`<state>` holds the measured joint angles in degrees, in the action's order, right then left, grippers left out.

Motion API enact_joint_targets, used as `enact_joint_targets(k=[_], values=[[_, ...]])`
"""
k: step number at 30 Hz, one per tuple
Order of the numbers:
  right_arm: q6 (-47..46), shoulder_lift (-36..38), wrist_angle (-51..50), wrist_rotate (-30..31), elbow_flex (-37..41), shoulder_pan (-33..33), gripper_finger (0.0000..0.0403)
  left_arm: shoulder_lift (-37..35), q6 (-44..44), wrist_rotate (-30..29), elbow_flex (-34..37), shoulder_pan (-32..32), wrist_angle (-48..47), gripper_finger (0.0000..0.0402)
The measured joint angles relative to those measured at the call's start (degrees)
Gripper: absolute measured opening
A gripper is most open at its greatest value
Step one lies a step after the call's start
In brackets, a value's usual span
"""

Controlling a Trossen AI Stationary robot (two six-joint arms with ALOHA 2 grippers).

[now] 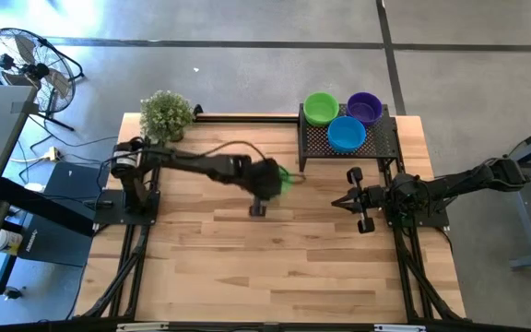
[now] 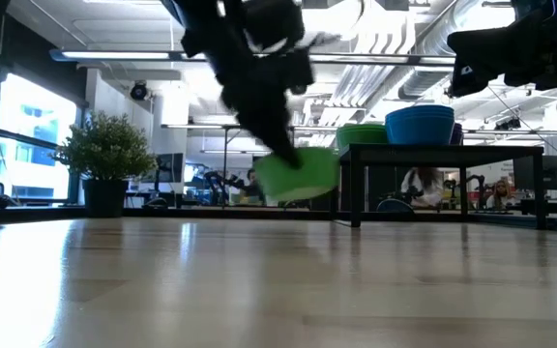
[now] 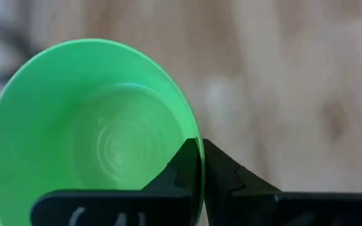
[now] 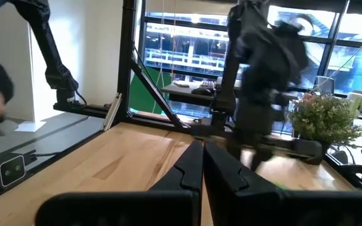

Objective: Pick & Place Mini bowls
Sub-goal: Stack the green bowl on the other green bowls on the shelf

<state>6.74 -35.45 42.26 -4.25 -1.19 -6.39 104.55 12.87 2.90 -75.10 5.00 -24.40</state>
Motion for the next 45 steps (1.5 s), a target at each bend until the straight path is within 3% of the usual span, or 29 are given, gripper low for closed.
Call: enact_joint_targets(k=[3,8,17,28,32,35,38,45], values=[[0.1,0.0,0.0,0.0,0.0,0.0,0.0001,3.1,-3.1,0.6,-0.3,-2.9,9.7,0.0002],[0.1,-0.2,0.2,0.0,0.0,0.0,0.0002,7.6,-5.6,-0.8,-5.2,-3.1,11.6,0.0001],[-0.3,-0.2,-0.2,0.7,0.0,0.0,0.0001,13.3,-6.1,-1.9,-12.1,-3.2,6.4,0.0010],[-0.3,-0.8,0.0,0.8,0.0,0.0,0.0002,13.2,-5.6,-1.1,-12.1,-3.2,3.9,0.0122],[-0.5,-0.8,0.0,1.1,0.0,0.0,0.0001,11.8,-4.9,-6.5,-12.1,-4.0,-0.3,0.0105],[-0.9,-0.8,-1.0,5.3,-0.1,0.0,0.0001,8.8,-4.1,-2.0,-9.1,-4.3,2.1,0.0055],[-1.8,-1.0,-7.2,9.2,-2.0,0.0,0.0001,5.5,-4.7,2.8,-2.7,-4.3,12.1,0.0009],[-8.6,-3.4,-22.9,17.7,-9.5,0.0,0.0000,-3.1,-9.8,-1.8,17.6,-3.8,37.4,0.0004]])
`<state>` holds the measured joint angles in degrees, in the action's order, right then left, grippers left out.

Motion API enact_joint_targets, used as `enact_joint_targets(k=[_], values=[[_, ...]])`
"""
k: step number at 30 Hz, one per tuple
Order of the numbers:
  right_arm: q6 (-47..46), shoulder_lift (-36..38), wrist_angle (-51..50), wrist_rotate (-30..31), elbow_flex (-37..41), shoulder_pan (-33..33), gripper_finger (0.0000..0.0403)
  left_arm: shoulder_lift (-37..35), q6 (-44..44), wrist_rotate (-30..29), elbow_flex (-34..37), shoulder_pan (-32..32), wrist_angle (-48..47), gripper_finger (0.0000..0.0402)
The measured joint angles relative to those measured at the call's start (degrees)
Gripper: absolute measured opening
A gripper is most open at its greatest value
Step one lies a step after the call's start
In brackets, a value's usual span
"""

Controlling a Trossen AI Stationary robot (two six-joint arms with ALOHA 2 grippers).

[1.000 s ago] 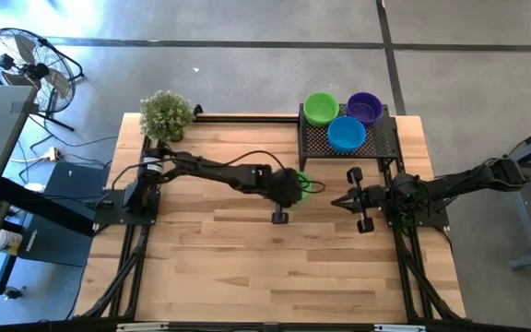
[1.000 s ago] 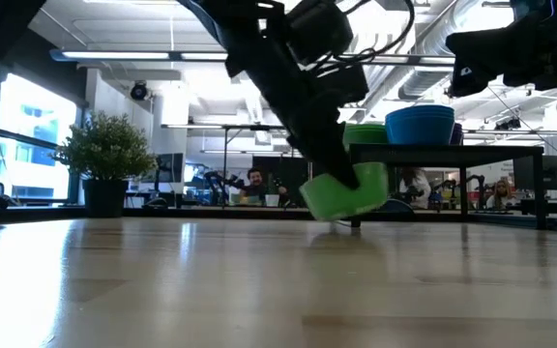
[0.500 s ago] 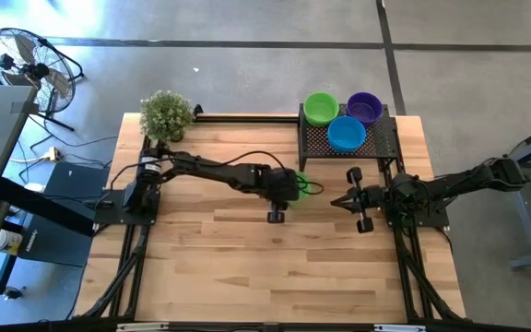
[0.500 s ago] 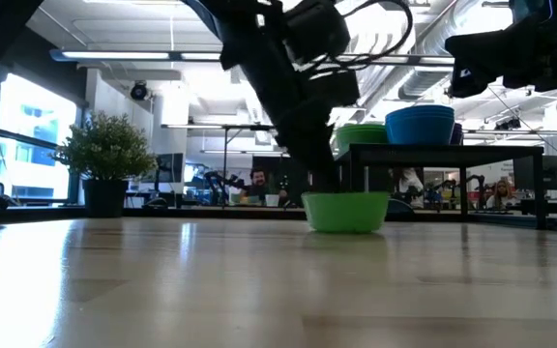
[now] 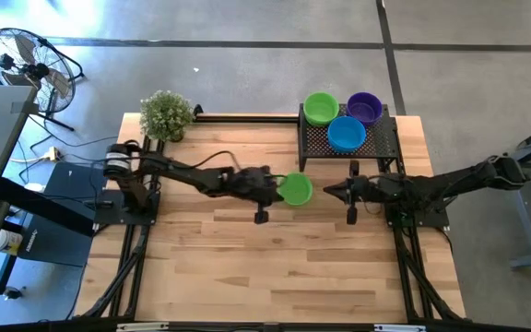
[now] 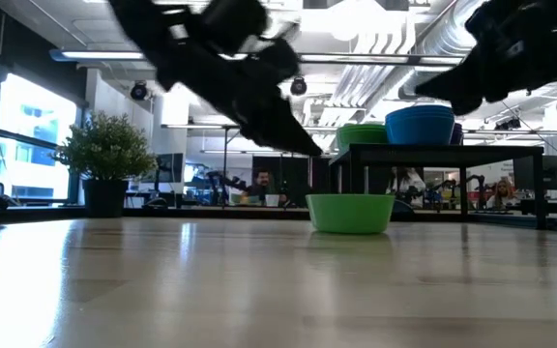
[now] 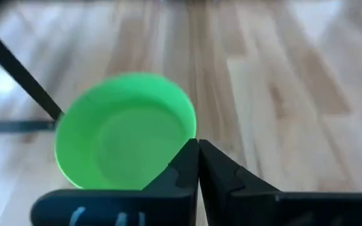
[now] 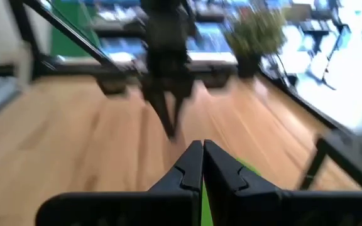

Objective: Pick & Place Mini bowls
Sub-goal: Stack the green bowl on the other green bowls on the shelf

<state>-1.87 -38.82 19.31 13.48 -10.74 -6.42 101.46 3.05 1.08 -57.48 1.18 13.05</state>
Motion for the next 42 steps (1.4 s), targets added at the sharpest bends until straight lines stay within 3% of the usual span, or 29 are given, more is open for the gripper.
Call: enact_joint_targets(k=[3,8,14,20,26,34,42], values=[[-2.9,-3.9,-3.7,3.3,-2.3,0.0,0.0002,-2.6,-2.8,-1.5,8.1,-0.1,13.0,0.0004],[-5.2,-12.4,-9.7,3.6,-7.8,0.0,0.0025,-5.5,-6.3,-4.0,19.8,0.0,33.9,0.0001],[-3.1,-23.5,-20.2,2.3,-18.4,-0.1,0.0078,-5.9,-7.4,-7.5,29.1,1.0,46.8,0.0001],[-0.7,-36.7,-33.3,0.7,-29.3,0.0,0.0124,-5.8,-10.7,-7.7,32.3,3.2,48.3,0.0001],[3.5,-49.1,-41.6,0.9,-40.3,0.0,0.0141,-5.8,-11.0,-7.5,32.8,3.3,48.5,0.0001],[5.9,-59.7,-49.3,0.0,-49.4,2.5,0.0132,-5.8,-11.1,-7.4,32.8,3.3,48.1,0.0001],[4.5,-64.1,-49.5,-2.1,-50.3,4.4,0.0083,-5.8,-11.1,-6.5,32.8,3.3,48.0,0.0001]])
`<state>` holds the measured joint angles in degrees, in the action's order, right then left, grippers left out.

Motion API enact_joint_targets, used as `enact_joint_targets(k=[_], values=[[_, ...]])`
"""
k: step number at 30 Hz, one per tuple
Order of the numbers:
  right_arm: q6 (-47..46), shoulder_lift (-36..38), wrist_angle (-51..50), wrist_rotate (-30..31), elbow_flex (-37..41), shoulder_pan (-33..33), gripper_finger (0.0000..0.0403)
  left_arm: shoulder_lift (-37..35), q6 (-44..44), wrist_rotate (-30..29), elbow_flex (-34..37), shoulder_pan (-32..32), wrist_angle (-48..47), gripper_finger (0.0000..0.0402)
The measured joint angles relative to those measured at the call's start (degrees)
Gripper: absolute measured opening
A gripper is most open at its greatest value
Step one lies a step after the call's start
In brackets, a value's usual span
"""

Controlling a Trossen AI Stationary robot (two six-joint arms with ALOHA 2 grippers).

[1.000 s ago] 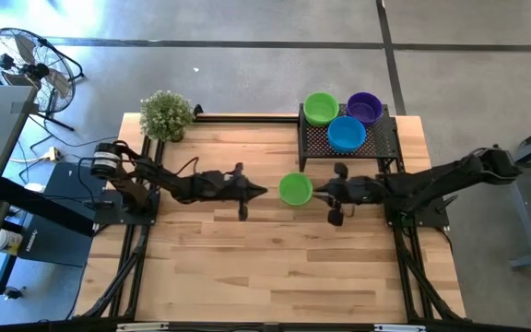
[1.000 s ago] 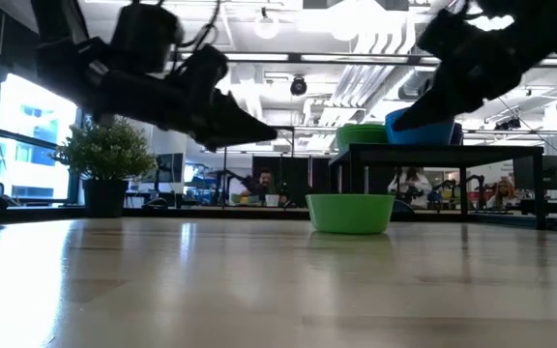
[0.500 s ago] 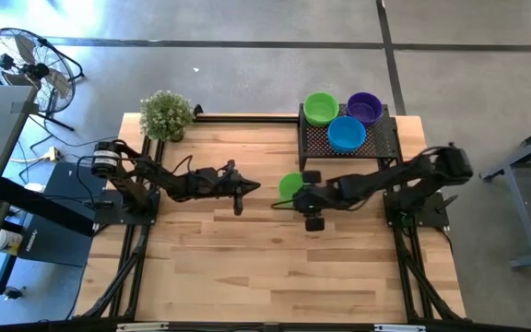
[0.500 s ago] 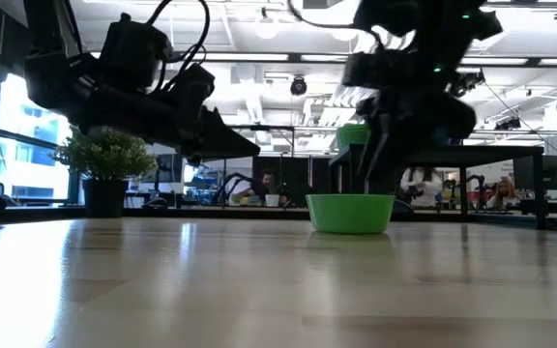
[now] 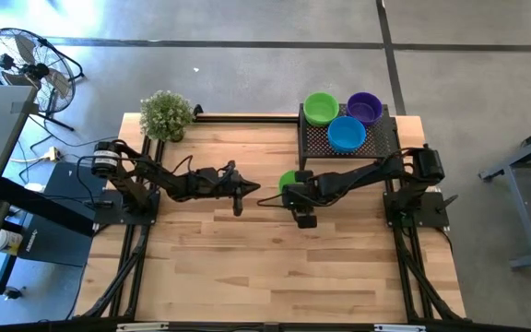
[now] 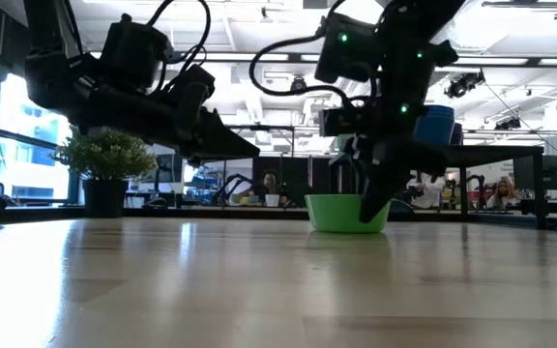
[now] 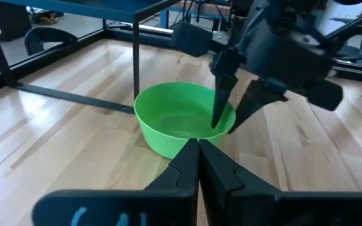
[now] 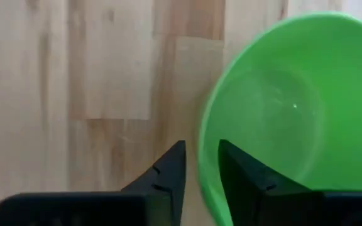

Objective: Pick & Place Mini bowls
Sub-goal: Stack the green bowl on the other green bowls on the shelf

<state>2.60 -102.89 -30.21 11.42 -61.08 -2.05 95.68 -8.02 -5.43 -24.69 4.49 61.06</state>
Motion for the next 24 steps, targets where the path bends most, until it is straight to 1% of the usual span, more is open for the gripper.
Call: enact_joint_targets(k=[6,9,12,16,18,20,24], values=[[0.6,0.1,0.2,-0.3,0.0,0.2,0.0009,0.0,0.0,0.0,0.0,0.0,-0.1,0.0001],[1.1,0.4,0.1,-1.8,0.0,0.1,0.0010,0.0,0.0,0.0,0.0,0.0,-0.1,0.0001],[1.0,2.3,-0.3,-5.0,0.0,0.0,0.0004,0.0,0.0,0.0,0.0,0.0,-0.2,0.0001],[0.4,8.8,-1.3,-8.5,0.0,-0.2,0.0005,0.0,0.0,-0.1,0.0,0.0,-0.3,0.0001],[-0.5,13.0,-3.7,-9.6,-0.7,-0.3,0.0003,0.0,0.0,-0.1,0.0,0.0,-0.4,0.0001],[-1.7,16.7,-8.3,-8.6,-3.7,-0.3,0.0003,0.0,0.0,-0.1,0.0,0.0,-0.5,0.0001],[-1.2,20.4,-17.6,-3.1,-13.9,0.4,0.0002,0.0,0.0,-0.1,0.0,0.0,-0.4,0.0001]])
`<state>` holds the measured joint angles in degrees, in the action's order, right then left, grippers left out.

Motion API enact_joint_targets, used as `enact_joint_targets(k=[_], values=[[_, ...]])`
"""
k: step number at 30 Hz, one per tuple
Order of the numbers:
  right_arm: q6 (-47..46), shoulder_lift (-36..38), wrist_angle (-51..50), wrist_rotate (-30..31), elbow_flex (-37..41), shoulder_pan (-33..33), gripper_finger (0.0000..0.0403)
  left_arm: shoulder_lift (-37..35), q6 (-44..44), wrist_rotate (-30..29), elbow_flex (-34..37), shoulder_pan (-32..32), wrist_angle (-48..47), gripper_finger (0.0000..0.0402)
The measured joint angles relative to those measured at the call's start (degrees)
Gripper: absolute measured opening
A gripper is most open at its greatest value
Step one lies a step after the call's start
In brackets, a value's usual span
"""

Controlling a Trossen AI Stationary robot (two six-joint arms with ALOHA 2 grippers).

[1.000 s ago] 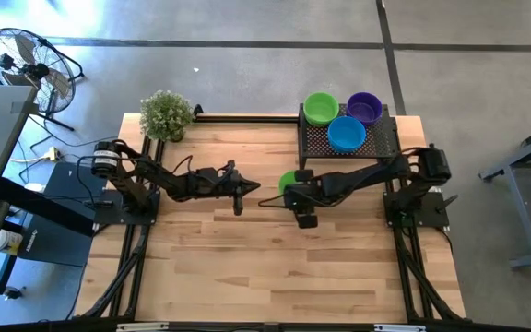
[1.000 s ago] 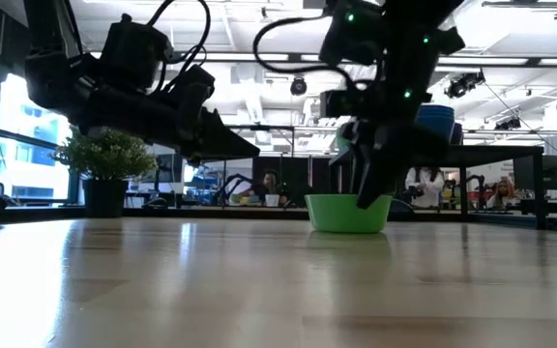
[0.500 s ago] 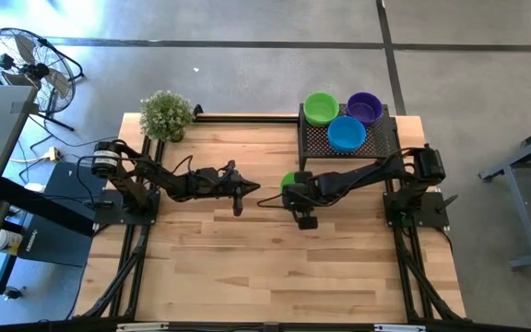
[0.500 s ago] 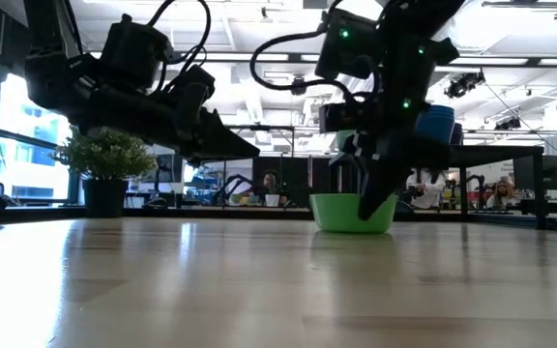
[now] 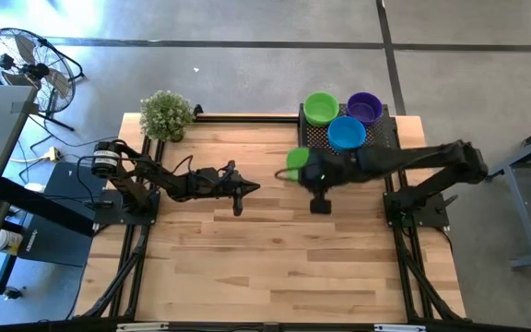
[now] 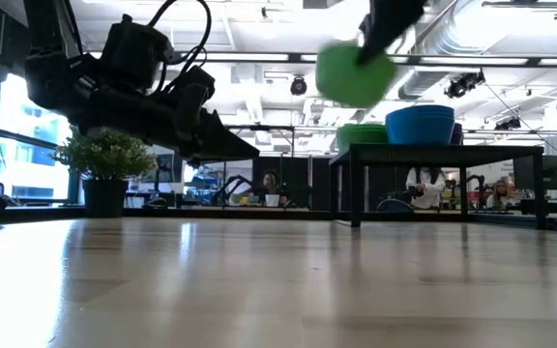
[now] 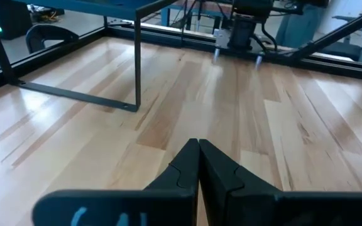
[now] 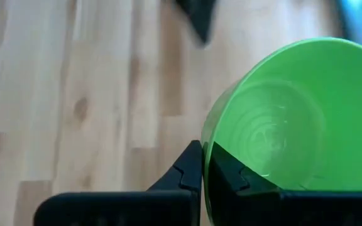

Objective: Pick & Place Mini bowls
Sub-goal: Stack the green bowl on the other green bowls on the shelf

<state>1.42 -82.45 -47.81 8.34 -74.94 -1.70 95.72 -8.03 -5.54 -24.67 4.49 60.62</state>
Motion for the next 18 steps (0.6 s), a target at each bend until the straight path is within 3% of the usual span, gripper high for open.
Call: enact_joint_targets(k=[4,9,14,18], values=[[4.2,-0.4,-9.9,4.7,-12.2,5.1,0.0002,0.0,0.0,0.0,0.0,0.0,0.5,0.0001],[11.2,-4.0,-17.3,5.6,-22.7,17.8,0.0002,0.0,0.0,0.0,0.0,0.0,0.5,0.0001],[17.1,-7.5,-18.4,-1.6,-25.2,29.6,0.0001,0.0,0.0,0.0,0.0,0.0,0.5,0.0001],[19.8,-10.7,-19.0,-2.6,-23.8,35.1,0.0003,0.0,0.0,0.0,0.0,0.0,0.5,0.0001]])
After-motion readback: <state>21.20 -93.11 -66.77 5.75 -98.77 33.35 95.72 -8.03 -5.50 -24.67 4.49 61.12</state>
